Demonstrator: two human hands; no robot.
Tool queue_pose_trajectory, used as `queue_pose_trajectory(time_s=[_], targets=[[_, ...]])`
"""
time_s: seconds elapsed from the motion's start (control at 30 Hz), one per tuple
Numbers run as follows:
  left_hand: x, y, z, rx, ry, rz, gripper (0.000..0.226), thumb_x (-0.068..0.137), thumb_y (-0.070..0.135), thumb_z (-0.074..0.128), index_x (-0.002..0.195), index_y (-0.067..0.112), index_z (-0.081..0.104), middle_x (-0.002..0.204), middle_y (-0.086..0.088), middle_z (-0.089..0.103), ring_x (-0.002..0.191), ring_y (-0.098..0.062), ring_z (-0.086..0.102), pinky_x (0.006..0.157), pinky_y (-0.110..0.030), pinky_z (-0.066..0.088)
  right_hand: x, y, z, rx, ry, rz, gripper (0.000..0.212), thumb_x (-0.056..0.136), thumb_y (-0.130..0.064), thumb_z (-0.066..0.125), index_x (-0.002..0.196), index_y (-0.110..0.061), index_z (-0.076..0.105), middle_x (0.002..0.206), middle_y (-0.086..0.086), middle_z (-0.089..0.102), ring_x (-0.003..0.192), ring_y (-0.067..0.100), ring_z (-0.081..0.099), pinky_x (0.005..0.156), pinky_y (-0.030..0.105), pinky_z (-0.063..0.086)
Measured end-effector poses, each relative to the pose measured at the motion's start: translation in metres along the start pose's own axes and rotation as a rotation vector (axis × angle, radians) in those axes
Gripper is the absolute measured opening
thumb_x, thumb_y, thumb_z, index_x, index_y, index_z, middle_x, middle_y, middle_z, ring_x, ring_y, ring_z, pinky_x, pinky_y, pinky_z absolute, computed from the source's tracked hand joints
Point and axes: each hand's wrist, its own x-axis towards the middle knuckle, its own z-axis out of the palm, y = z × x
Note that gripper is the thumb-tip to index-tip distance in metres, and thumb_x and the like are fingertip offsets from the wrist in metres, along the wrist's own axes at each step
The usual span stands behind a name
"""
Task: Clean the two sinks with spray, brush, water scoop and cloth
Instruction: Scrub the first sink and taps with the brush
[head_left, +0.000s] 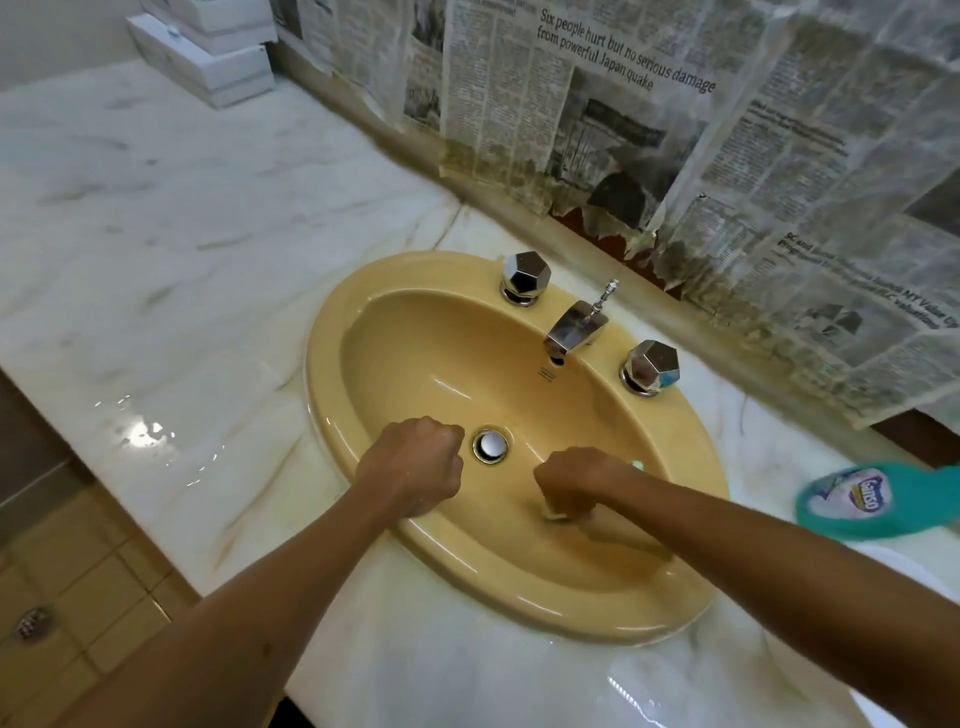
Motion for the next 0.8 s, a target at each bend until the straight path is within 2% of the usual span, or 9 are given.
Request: queue_pose_trajectory(time_s=[0.13, 0.2, 0.27, 0.43, 0.47, 0.53, 0.6, 0.67, 0.8], targets=[[-0.002, -0.001, 0.001, -0.015, 0.013, -0.004, 0.018, 0.09, 0.022, 0.042, 0.087, 0.012, 0.056, 0.076, -0.005, 0.059, 0.073, -0.029, 0.057, 0.058, -0.034, 0.034, 0.004, 0.014, -0.036, -0.185, 0.239, 0.177, 0.023, 0.093, -0.007, 0.058, 0.113, -0.013, 0.066, 0.116, 0.009, 0.059, 0.099, 0.025, 0.062, 0.066, 0.032, 0.04], [-0.001, -0.001, 0.001, -0.037, 0.012, -0.031, 0.018, 0.09, 0.022, 0.042, 0.086, 0.012, 0.056, 0.076, -0.004, 0.059, 0.073, -0.028, 0.057, 0.059, -0.034, 0.036, 0.011, 0.02, -0.057, -0.233, 0.529, 0.17, 0.018, 0.084, -0.008, 0.069, 0.102, -0.011, 0.071, 0.107, 0.013, 0.059, 0.083, 0.027, 0.065, 0.058, 0.031, 0.035], [-0.001, -0.003, 0.001, -0.048, 0.022, -0.051, 0.018, 0.091, 0.023, 0.042, 0.085, 0.012, 0.056, 0.076, -0.004, 0.059, 0.073, -0.028, 0.057, 0.059, -0.034, 0.038, 0.005, 0.027, -0.064, -0.33, 0.602, 0.163, 0.017, 0.083, -0.007, 0.067, 0.1, -0.007, 0.07, 0.103, 0.016, 0.058, 0.08, 0.029, 0.063, 0.06, 0.03, 0.034], [0.001, -0.004, 0.006, -0.036, 0.034, -0.056, 0.018, 0.092, 0.023, 0.041, 0.087, 0.014, 0.055, 0.079, -0.002, 0.06, 0.075, -0.026, 0.057, 0.06, -0.034, 0.036, -0.03, 0.029, -0.018, -0.373, -0.018, 0.017, 0.023, 0.096, -0.011, 0.054, 0.115, -0.013, 0.065, 0.117, 0.008, 0.064, 0.102, 0.028, 0.062, 0.078, 0.034, 0.05], [0.001, -0.003, 0.006, -0.025, 0.036, -0.049, 0.018, 0.092, 0.023, 0.041, 0.087, 0.015, 0.056, 0.08, -0.002, 0.061, 0.075, -0.026, 0.057, 0.06, -0.034, 0.035, -0.037, 0.03, -0.017, -0.385, -0.049, 0.012, 0.024, 0.097, -0.012, 0.052, 0.117, -0.014, 0.065, 0.118, 0.008, 0.065, 0.105, 0.028, 0.062, 0.079, 0.035, 0.051], [-0.001, -0.002, 0.005, -0.023, 0.047, -0.051, 0.018, 0.092, 0.023, 0.041, 0.087, 0.014, 0.056, 0.08, -0.003, 0.061, 0.075, -0.027, 0.057, 0.06, -0.033, 0.034, -0.048, 0.032, -0.037, -0.374, 0.084, 0.107, 0.025, 0.099, -0.011, 0.05, 0.12, -0.013, 0.063, 0.116, 0.009, 0.063, 0.099, 0.027, 0.062, 0.069, 0.032, 0.045], [0.001, -0.003, 0.003, -0.033, 0.059, -0.053, 0.017, 0.091, 0.023, 0.042, 0.086, 0.014, 0.056, 0.079, -0.003, 0.06, 0.074, -0.027, 0.057, 0.06, -0.033, 0.034, -0.06, 0.034, -0.057, -0.389, 0.312, 0.185, 0.022, 0.098, -0.009, 0.052, 0.117, -0.01, 0.064, 0.106, 0.011, 0.059, 0.076, 0.022, 0.052, 0.06, 0.031, 0.04], [-0.001, -0.003, 0.002, -0.05, 0.064, -0.059, 0.017, 0.091, 0.023, 0.042, 0.086, 0.014, 0.055, 0.078, -0.003, 0.059, 0.074, -0.027, 0.057, 0.059, -0.033, 0.034, -0.071, 0.033, -0.055, -0.425, 0.345, 0.174, 0.02, 0.098, -0.009, 0.054, 0.114, -0.009, 0.065, 0.094, 0.008, 0.052, 0.067, 0.019, 0.041, 0.057, 0.029, 0.038], [-0.001, -0.002, 0.001, -0.04, 0.059, -0.057, 0.017, 0.091, 0.024, 0.041, 0.087, 0.015, 0.055, 0.079, -0.002, 0.06, 0.074, -0.026, 0.057, 0.06, -0.033, 0.035, -0.092, 0.029, -0.026, -0.268, -0.277, -0.003, 0.022, 0.089, -0.017, 0.07, 0.11, -0.01, 0.069, 0.098, 0.004, 0.071, 0.09, 0.022, 0.067, 0.073, 0.028, 0.051]])
